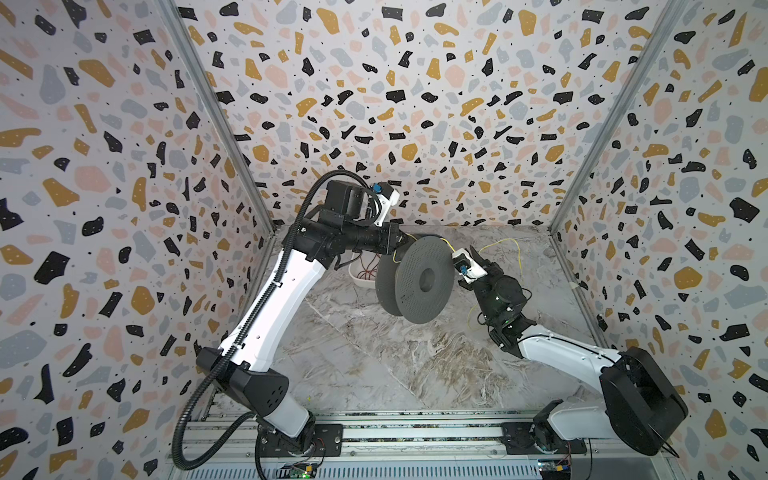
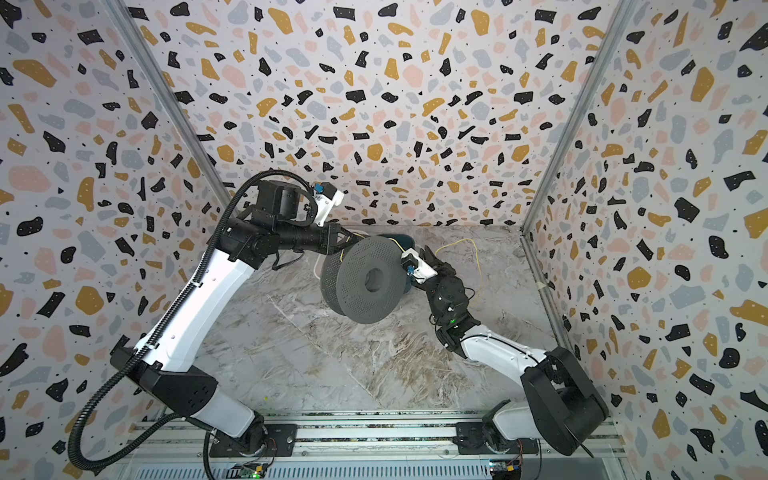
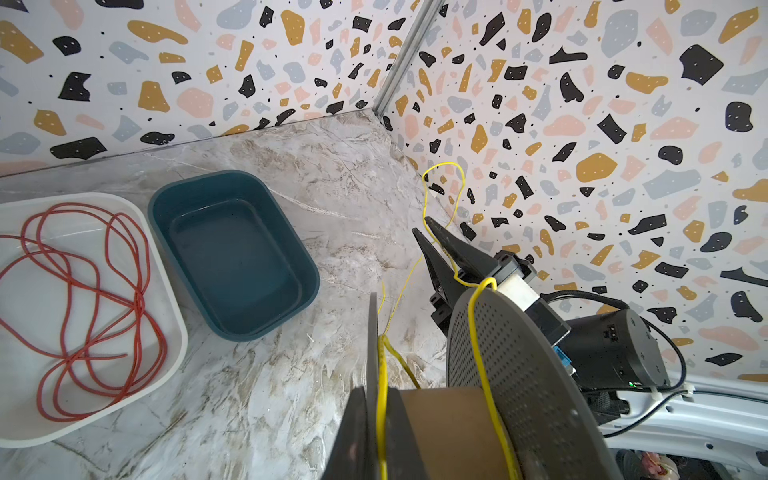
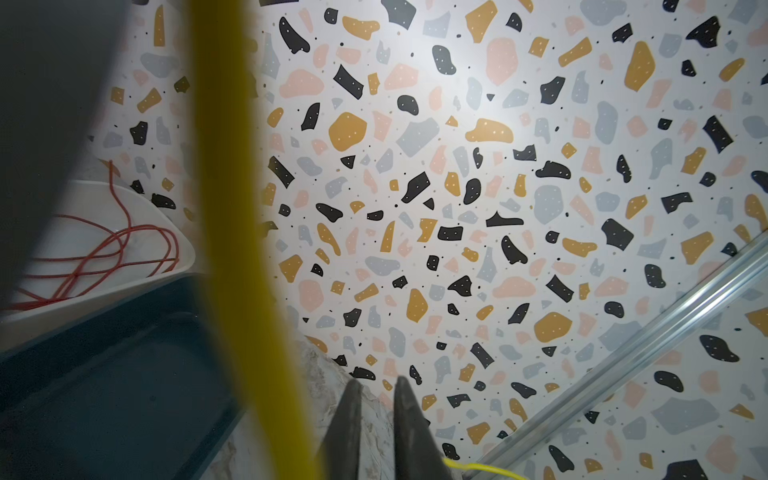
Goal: Wrap the cables
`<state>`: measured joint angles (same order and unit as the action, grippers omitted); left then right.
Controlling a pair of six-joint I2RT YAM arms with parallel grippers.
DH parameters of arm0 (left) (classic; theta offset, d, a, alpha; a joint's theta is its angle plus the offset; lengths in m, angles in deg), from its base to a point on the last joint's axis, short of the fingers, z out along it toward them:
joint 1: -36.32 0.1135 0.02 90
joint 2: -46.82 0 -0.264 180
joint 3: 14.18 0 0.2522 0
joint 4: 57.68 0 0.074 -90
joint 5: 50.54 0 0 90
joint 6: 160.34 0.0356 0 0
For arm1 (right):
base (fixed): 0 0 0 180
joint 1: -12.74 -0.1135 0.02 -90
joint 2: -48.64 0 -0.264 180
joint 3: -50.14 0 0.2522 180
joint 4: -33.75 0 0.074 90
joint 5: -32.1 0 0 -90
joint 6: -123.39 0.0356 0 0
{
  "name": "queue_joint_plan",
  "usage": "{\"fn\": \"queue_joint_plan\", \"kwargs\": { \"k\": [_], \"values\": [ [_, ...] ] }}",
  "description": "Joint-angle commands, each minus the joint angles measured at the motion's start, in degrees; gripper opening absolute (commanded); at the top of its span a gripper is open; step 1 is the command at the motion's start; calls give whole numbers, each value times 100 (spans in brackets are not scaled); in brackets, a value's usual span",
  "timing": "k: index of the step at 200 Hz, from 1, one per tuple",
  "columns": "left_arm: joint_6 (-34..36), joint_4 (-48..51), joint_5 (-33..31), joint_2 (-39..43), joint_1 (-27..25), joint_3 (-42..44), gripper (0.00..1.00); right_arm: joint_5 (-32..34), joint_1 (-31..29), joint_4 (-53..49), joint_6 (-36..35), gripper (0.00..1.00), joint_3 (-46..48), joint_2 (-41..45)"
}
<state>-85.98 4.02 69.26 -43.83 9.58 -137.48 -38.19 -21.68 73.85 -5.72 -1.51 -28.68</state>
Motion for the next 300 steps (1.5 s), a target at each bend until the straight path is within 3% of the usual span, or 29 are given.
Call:
{"fn": "queue_joint_plan", "kwargs": {
  "k": [1,20,83,131,180,216,270,300],
  "values": [
    [-75,-455,330,274,51,-209,0,-129,-5,-223,281,7,-175,142],
    [-189,-619,304,319,162,-146,0,-260,46,-611,687,0,-215,252],
    [-1011,-1647,627,567,561,367,0,-924,207,-1934,1778,0,-456,285],
    [-1871,-2698,869,844,1017,915,0,-2067,429,-2851,2809,0,-770,-18],
    [-3147,-3970,457,1114,1434,1710,0,-2924,417,-3015,3565,0,-602,-6],
    [-3793,-4537,134,1178,1452,2034,0,-3043,239,-3020,3744,0,-521,-114],
    [-3826,-4544,600,1233,1801,1962,0,-3215,168,-2912,3941,0,-458,-189],
    [-4097,-4743,379,1348,1980,2126,0,-3194,1,-2952,3907,0,-543,-172]
  ]
}}
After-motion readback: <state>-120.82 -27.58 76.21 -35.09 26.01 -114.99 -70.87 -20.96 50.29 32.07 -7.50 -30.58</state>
